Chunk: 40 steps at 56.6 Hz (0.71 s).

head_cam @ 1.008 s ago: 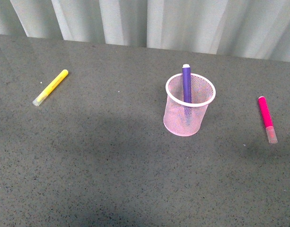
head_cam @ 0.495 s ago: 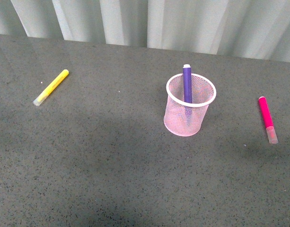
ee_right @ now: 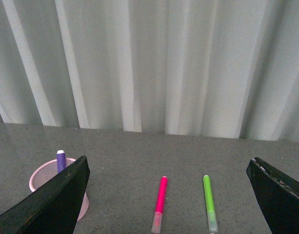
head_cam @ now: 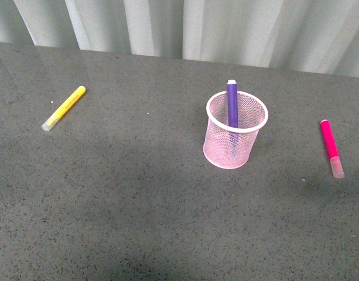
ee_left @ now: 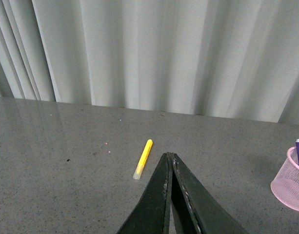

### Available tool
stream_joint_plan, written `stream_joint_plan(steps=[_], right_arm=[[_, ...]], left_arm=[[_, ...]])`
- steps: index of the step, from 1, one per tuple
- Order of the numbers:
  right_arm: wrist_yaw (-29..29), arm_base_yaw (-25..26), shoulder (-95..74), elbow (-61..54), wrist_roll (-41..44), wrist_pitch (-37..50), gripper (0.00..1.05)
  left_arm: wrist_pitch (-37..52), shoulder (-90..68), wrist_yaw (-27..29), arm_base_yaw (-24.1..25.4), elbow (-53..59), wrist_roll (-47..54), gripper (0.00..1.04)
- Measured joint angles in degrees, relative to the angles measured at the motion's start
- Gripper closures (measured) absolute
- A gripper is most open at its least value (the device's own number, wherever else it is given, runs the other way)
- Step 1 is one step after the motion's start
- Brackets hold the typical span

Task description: Insert purple and pink pens into pink cup

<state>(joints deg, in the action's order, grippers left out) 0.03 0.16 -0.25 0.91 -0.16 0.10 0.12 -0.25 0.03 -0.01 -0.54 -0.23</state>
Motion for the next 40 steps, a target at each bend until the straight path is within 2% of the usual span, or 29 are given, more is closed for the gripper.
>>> stream_joint_plan(steps=[16, 36, 40], right_arm=[[0.0, 0.0, 0.0, 0.0, 0.0, 0.0, 0.07], [0.0, 0.0, 0.0, 0.0, 0.0, 0.0, 0.07], [0.0, 0.0, 0.0, 0.0, 0.0, 0.0, 0.07]], left_arm=[[-0.1, 0.0, 0.0, 0.0, 0.0, -0.1, 1.0], [-0.1, 0.0, 0.0, 0.0, 0.0, 0.0, 0.36], [-0.1, 0.1, 0.0, 0.0, 0.0, 0.0, 0.26]])
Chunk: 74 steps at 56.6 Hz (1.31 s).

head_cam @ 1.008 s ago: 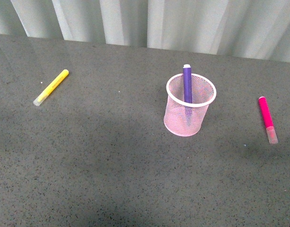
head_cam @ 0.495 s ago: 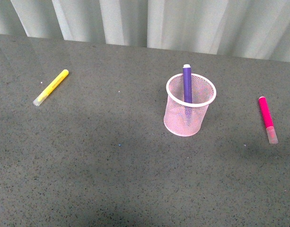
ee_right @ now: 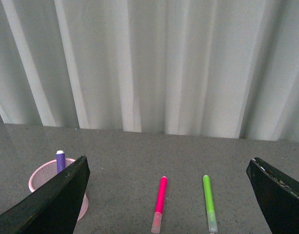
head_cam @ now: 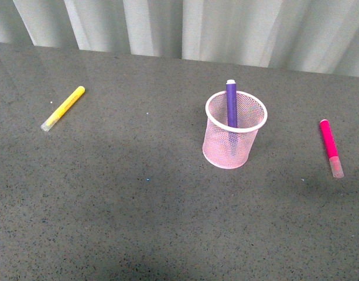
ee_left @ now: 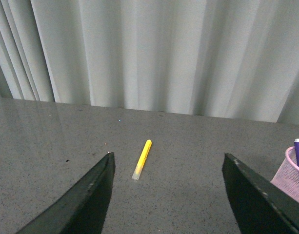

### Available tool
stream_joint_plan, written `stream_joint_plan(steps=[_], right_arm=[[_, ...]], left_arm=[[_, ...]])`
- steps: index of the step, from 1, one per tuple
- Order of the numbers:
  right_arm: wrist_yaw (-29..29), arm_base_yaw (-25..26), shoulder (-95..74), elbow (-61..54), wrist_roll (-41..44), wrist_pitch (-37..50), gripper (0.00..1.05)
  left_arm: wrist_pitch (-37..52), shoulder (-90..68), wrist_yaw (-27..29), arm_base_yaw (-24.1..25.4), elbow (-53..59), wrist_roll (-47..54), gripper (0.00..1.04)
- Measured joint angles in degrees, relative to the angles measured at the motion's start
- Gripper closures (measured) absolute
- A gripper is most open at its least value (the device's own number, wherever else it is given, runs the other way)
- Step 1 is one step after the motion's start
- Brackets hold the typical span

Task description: Insert purple and pink pens into pink cup

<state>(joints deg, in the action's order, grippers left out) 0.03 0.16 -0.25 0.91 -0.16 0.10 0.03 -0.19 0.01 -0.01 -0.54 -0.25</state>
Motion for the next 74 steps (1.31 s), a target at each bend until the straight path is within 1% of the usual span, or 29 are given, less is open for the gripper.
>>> stream_joint_plan(steps=[7, 11, 17, 18, 20, 23, 24, 26, 29, 31, 34, 37, 43, 45, 47, 54, 56, 60, 65, 74], right_arm=[[0.0, 0.0, 0.0, 0.0, 0.0, 0.0, 0.07], [0.0, 0.0, 0.0, 0.0, 0.0, 0.0, 0.07], [-0.9, -0.2, -0.4, -0.1, -0.8, 1.0, 0.07], [-1.7, -0.2, -1.4, -0.2, -1.5, 3.1, 0.07], [-3.1, 0.0, -5.7, -0.1, -3.3, 10.2, 0.07], [-2.5, 1.5, -15.8, 0.2, -5.1, 22.8, 0.07], [-2.4, 1.8, -17.8, 0.3, -5.2, 24.8, 0.07], [-1.2, 3.0, -26.1, 1.6, -6.3, 32.2, 0.07], [0.1, 4.3, -36.2, 4.5, -7.2, 39.7, 0.07], [0.2, 5.2, -42.1, 7.0, -7.9, 42.8, 0.07], [1.2, 6.5, -52.5, 12.9, -9.2, 44.2, 0.07], [0.5, 7.5, -60.5, 18.3, -10.2, 42.5, 0.07], [-0.2, 8.4, -75.8, 30.5, -11.3, 33.8, 0.07], [-0.3, 8.4, -80.2, 34.2, -10.9, 31.2, 0.07], [1.2, 8.3, -85.8, 39.1, -9.4, 27.7, 0.07], [2.9, 7.5, -98.2, 50.7, -7.2, 16.4, 0.07], [2.4, 7.1, -102.3, 54.8, -7.3, 11.6, 0.07], [0.9, 6.1, -107.4, 59.4, -7.9, 6.0, 0.07], [-0.3, 4.7, -110.9, 61.8, -7.8, 3.1, 0.07], [-2.4, 1.7, -113.4, 63.1, -7.6, 2.3, 0.07]], left_arm=[[0.0, 0.0, 0.0, 0.0, 0.0, 0.0, 0.05], [0.0, 0.0, 0.0, 0.0, 0.0, 0.0, 0.07], [0.0, 0.0, 0.0, 0.0, 0.0, 0.0, 0.07], [0.0, 0.0, 0.0, 0.0, 0.0, 0.0, 0.07], [0.0, 0.0, 0.0, 0.0, 0.0, 0.0, 0.07], [0.0, 0.0, 0.0, 0.0, 0.0, 0.0, 0.07], [0.0, 0.0, 0.0, 0.0, 0.0, 0.0, 0.07], [0.0, 0.0, 0.0, 0.0, 0.0, 0.0, 0.07], [0.0, 0.0, 0.0, 0.0, 0.0, 0.0, 0.07], [0.0, 0.0, 0.0, 0.0, 0.0, 0.0, 0.07], [0.0, 0.0, 0.0, 0.0, 0.0, 0.0, 0.07], [0.0, 0.0, 0.0, 0.0, 0.0, 0.0, 0.07], [0.0, 0.0, 0.0, 0.0, 0.0, 0.0, 0.07], [0.0, 0.0, 0.0, 0.0, 0.0, 0.0, 0.07], [0.0, 0.0, 0.0, 0.0, 0.0, 0.0, 0.07], [0.0, 0.0, 0.0, 0.0, 0.0, 0.0, 0.07], [0.0, 0.0, 0.0, 0.0, 0.0, 0.0, 0.07], [0.0, 0.0, 0.0, 0.0, 0.0, 0.0, 0.07], [0.0, 0.0, 0.0, 0.0, 0.0, 0.0, 0.07], [0.0, 0.0, 0.0, 0.0, 0.0, 0.0, 0.07]])
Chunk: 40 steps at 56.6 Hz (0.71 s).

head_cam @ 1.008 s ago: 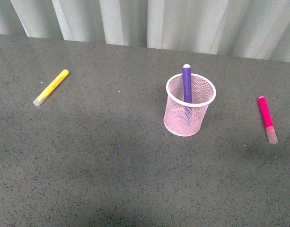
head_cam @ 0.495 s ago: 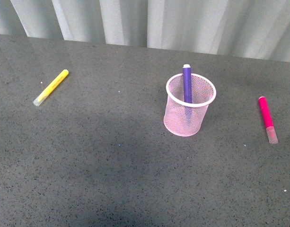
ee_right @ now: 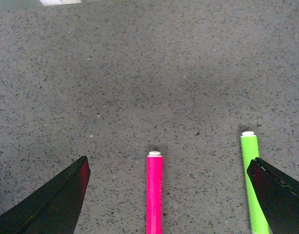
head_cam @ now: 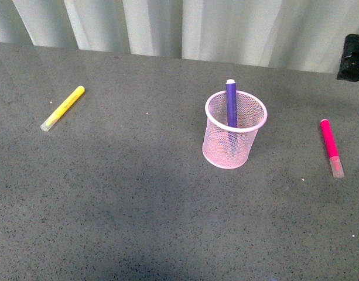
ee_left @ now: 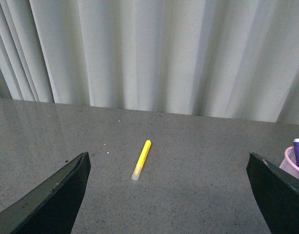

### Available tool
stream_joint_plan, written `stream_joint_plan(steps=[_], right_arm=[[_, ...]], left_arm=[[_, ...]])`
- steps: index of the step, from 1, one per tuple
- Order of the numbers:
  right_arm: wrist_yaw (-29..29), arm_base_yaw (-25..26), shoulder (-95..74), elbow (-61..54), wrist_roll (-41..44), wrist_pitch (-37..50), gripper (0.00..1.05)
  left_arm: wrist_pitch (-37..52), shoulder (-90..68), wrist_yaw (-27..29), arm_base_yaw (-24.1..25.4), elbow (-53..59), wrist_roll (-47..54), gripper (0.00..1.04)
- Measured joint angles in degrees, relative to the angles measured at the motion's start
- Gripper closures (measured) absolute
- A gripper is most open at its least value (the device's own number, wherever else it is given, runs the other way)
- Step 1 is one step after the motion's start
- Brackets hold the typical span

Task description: Insert purple and pink pens into pink cup

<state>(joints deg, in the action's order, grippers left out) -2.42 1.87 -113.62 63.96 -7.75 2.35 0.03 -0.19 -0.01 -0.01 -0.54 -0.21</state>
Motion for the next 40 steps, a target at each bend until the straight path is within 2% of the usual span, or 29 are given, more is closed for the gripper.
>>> stream_joint_plan(steps=[17, 40], right_arm=[[-0.7, -2.8, -3.8, 0.3, -1.9, 1.0, 0.07], [2.1, 0.5, -8.2, -4.8, -3.2, 7.2, 0.07]], left_arm=[[0.0, 0.0, 0.0, 0.0, 0.0, 0.0, 0.07], [0.0, 0.0, 0.0, 0.0, 0.0, 0.0, 0.07]])
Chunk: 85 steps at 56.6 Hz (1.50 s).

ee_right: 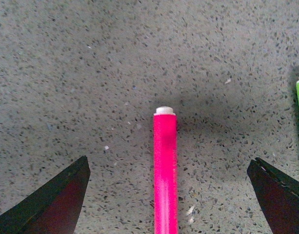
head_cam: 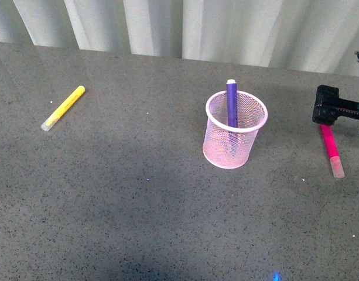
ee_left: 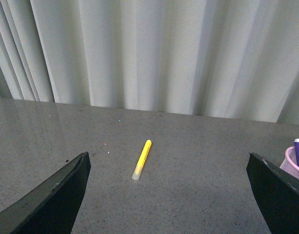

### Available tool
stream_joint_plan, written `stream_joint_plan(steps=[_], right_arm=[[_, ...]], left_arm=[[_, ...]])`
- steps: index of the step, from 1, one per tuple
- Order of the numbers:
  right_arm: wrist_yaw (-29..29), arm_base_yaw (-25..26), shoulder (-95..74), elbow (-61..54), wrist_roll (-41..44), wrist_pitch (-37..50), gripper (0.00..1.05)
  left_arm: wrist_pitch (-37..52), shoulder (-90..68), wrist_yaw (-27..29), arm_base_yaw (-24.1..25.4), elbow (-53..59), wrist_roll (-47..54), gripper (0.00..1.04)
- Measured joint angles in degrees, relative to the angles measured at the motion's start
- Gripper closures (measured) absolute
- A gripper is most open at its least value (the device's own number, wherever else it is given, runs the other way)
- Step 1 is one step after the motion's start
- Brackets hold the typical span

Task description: Insert purple and pink pens into pink cup

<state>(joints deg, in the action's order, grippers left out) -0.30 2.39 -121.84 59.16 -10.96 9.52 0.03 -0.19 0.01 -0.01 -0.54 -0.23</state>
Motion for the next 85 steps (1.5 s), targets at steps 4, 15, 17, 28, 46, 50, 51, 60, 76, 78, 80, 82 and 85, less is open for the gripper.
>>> stream_joint_plan(steps=[4, 15, 17, 28, 46, 50, 51, 60, 76, 78, 80, 82, 85], right_arm=[[0.3, 0.4, -0.7, -0.1, 0.0, 0.5, 0.07], [0.7, 1.0, -2.8, -0.1, 0.2, 1.5, 0.07], [0.8, 1.1, -3.0, -0.1, 0.2, 1.6, 0.07], [1.0, 1.1, -4.1, 0.4, 0.4, 2.3, 0.07], [0.8, 1.0, -5.5, 1.1, 0.8, 4.6, 0.27], [1.2, 1.0, -5.7, 1.1, 0.9, 5.0, 0.38], [1.2, 1.1, -5.7, 1.1, 0.9, 5.1, 0.4], [1.4, 1.4, -6.1, 1.0, 1.1, 5.9, 0.63], [2.3, 3.0, -6.2, 1.0, 1.3, 6.6, 0.93], [2.3, 3.1, -6.2, 1.0, 1.3, 6.7, 0.93], [2.4, 3.3, -6.2, 0.9, 1.3, 7.0, 0.93], [2.4, 3.5, -6.2, 0.8, 1.3, 7.3, 0.94], [2.6, 3.7, -6.2, 0.3, 1.2, 8.7, 0.94]], left_arm=[[0.0, 0.0, 0.0, 0.0, 0.0, 0.0, 0.07], [0.0, 0.0, 0.0, 0.0, 0.0, 0.0, 0.07], [0.0, 0.0, 0.0, 0.0, 0.0, 0.0, 0.07], [0.0, 0.0, 0.0, 0.0, 0.0, 0.0, 0.07], [0.0, 0.0, 0.0, 0.0, 0.0, 0.0, 0.07], [0.0, 0.0, 0.0, 0.0, 0.0, 0.0, 0.07], [0.0, 0.0, 0.0, 0.0, 0.0, 0.0, 0.07], [0.0, 0.0, 0.0, 0.0, 0.0, 0.0, 0.07], [0.0, 0.0, 0.0, 0.0, 0.0, 0.0, 0.07], [0.0, 0.0, 0.0, 0.0, 0.0, 0.0, 0.07], [0.0, 0.0, 0.0, 0.0, 0.0, 0.0, 0.07], [0.0, 0.0, 0.0, 0.0, 0.0, 0.0, 0.07], [0.0, 0.0, 0.0, 0.0, 0.0, 0.0, 0.07]])
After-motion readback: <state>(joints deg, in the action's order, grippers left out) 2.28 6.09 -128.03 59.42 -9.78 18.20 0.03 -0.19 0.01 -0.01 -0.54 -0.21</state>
